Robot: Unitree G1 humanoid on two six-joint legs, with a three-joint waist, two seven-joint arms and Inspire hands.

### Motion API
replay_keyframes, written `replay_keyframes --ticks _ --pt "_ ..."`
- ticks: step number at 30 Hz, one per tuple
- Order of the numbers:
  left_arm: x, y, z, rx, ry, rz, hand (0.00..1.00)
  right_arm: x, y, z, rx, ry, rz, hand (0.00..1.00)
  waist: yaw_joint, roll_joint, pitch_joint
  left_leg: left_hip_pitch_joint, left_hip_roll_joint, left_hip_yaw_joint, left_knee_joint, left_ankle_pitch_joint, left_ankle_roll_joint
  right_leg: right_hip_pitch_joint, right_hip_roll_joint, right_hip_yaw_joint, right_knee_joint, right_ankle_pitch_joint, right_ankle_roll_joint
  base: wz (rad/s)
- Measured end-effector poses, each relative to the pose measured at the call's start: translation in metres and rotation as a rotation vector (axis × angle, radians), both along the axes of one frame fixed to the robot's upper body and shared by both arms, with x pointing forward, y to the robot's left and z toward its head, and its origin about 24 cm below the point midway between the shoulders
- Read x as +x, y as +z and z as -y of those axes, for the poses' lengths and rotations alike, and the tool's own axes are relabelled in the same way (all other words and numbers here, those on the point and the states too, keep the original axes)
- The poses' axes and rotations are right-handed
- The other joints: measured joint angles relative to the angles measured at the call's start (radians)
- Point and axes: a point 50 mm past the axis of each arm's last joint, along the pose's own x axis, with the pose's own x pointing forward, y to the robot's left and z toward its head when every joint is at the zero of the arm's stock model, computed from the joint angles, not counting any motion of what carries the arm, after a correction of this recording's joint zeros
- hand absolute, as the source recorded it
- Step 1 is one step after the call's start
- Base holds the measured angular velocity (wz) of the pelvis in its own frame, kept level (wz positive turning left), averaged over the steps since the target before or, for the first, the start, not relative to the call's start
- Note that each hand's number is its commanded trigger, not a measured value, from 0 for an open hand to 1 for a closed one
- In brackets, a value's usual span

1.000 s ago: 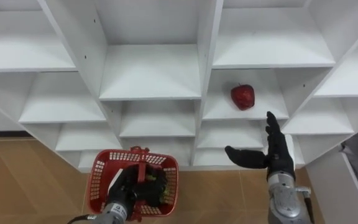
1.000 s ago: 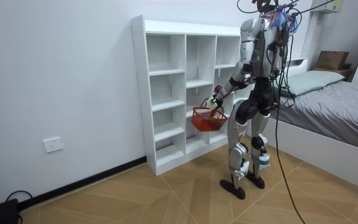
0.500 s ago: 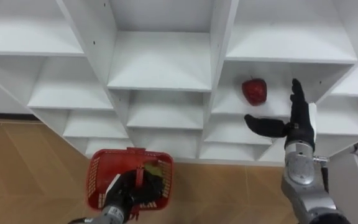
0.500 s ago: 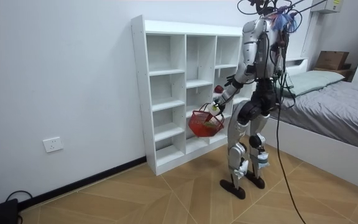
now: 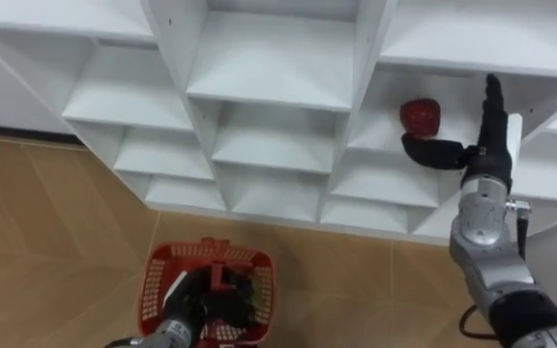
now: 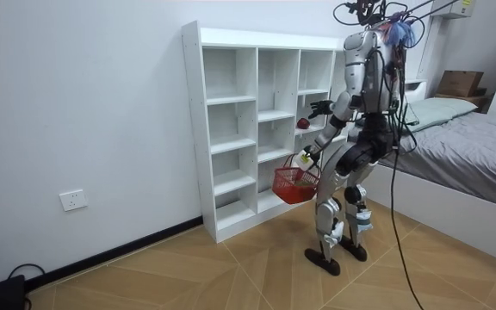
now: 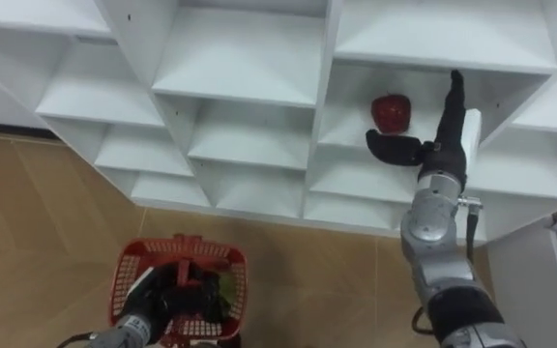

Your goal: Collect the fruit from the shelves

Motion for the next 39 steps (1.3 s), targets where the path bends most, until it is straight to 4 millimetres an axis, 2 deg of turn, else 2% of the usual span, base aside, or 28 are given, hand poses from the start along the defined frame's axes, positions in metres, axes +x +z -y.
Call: replay_keyframes --ticks 6,9,19,25,30,35,39 --pt "-0.002 -0.002 0.001 0.002 -0.006 -0.021 1.00 0.000 0.000 0.001 -0.006 -0.014 0.002 0.00 0.005 -0.005 0.0006 -0.017 0.000 0.000 -0.001 0.000 0.000 -0.015 0.000 0.001 0.004 0.001 0.000 0.00" --pt "-0.002 -0.003 0.002 0.000 -0.004 -0.025 1.00 0.003 0.003 0.001 -0.009 -0.023 0.011 0.00 0.011 -0.016 0.0038 -0.040 0.001 0.001 0.003 0.001 0.001 -0.038 -0.001 0.000 0.009 0.002 -0.002 0.00" --pt "0.008 0.001 0.010 -0.017 -0.015 -0.012 1.00 0.024 0.033 -0.006 -0.058 -0.046 0.108 0.00 0.025 -0.037 0.0005 -0.102 0.000 -0.001 0.010 0.002 0.001 -0.098 -0.001 -0.002 0.008 0.003 -0.002 0.00" --pt "0.007 0.000 0.013 -0.019 -0.017 -0.014 1.00 0.025 0.037 -0.007 -0.136 -0.073 0.137 0.00 0.025 -0.052 0.0006 -0.124 -0.001 -0.002 0.005 0.004 0.001 -0.121 0.000 -0.004 0.004 0.003 -0.002 0.00" --pt "0.007 0.000 0.015 -0.023 -0.024 -0.014 1.00 0.026 0.039 -0.005 -0.175 -0.092 0.137 0.00 0.024 -0.053 0.0007 -0.132 -0.001 -0.004 0.002 0.004 0.001 -0.122 0.000 -0.013 -0.007 0.003 -0.002 0.03" --pt "0.007 0.001 0.017 -0.024 -0.033 -0.013 1.00 0.032 0.051 -0.004 -0.185 -0.113 0.166 0.00 0.026 -0.055 0.0015 -0.142 -0.004 -0.004 -0.008 0.007 0.001 -0.135 -0.002 -0.014 -0.010 0.004 -0.001 0.01" --pt "0.008 0.001 0.019 -0.032 -0.040 -0.016 1.00 0.032 0.049 0.000 -0.194 -0.124 0.147 0.00 0.028 -0.059 0.0026 -0.143 -0.006 -0.005 -0.019 0.012 0.000 -0.138 -0.003 -0.015 -0.012 0.004 -0.001 0.01"
